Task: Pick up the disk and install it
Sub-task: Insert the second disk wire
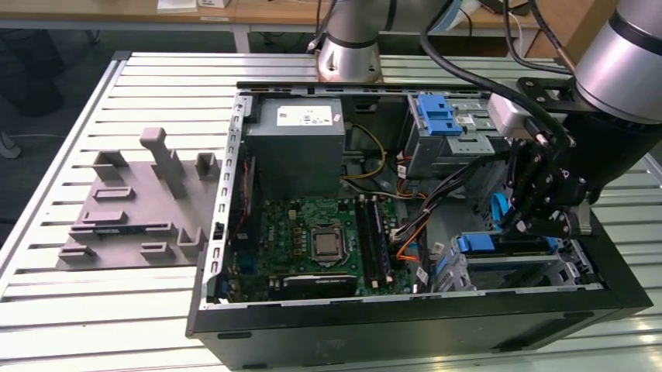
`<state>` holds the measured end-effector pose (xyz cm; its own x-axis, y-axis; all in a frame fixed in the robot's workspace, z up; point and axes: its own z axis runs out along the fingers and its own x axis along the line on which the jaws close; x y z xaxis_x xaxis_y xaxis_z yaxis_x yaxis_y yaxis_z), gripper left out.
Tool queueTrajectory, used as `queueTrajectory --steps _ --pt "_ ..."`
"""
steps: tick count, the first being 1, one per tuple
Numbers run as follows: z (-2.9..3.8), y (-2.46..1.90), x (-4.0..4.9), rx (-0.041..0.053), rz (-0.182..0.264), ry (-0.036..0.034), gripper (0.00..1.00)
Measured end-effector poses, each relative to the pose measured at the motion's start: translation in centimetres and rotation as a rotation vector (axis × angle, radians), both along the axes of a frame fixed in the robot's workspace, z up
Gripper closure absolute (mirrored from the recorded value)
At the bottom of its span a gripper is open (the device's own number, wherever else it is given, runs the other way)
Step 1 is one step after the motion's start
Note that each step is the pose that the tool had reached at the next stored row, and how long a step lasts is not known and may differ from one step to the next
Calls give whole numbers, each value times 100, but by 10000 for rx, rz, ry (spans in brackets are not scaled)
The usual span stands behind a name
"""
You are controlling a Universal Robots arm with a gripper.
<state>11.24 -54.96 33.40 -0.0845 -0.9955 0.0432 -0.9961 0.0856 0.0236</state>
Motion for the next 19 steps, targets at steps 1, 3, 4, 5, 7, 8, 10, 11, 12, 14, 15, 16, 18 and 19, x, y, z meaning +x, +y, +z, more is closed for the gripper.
queueTrajectory --steps 1,3,4,5,7,8,10,11,12,14,15,16,18,19 --pt "0 0 0 9 -6 1 84" --pt "0 0 2 23 -14 4 84" --pt "0 0 2 25 -17 6 84" --pt "0 0 3 29 -20 10 84" --pt "-1 -5 3 31 -20 12 84" --pt "-1 -6 3 30 -19 12 84" --pt "-3 -10 3 31 -20 12 84" --pt "-5 -13 3 32 -20 12 84" --pt "-6 -15 3 31 -20 12 84" --pt "-10 -20 3 33 -20 12 84" --pt "-12 -22 3 32 -19 12 84" --pt "-14 -24 3 32 -20 12 84" --pt "-19 -28 3 31 -19 12 84" --pt "-22 -30 4 31 -20 13 84"
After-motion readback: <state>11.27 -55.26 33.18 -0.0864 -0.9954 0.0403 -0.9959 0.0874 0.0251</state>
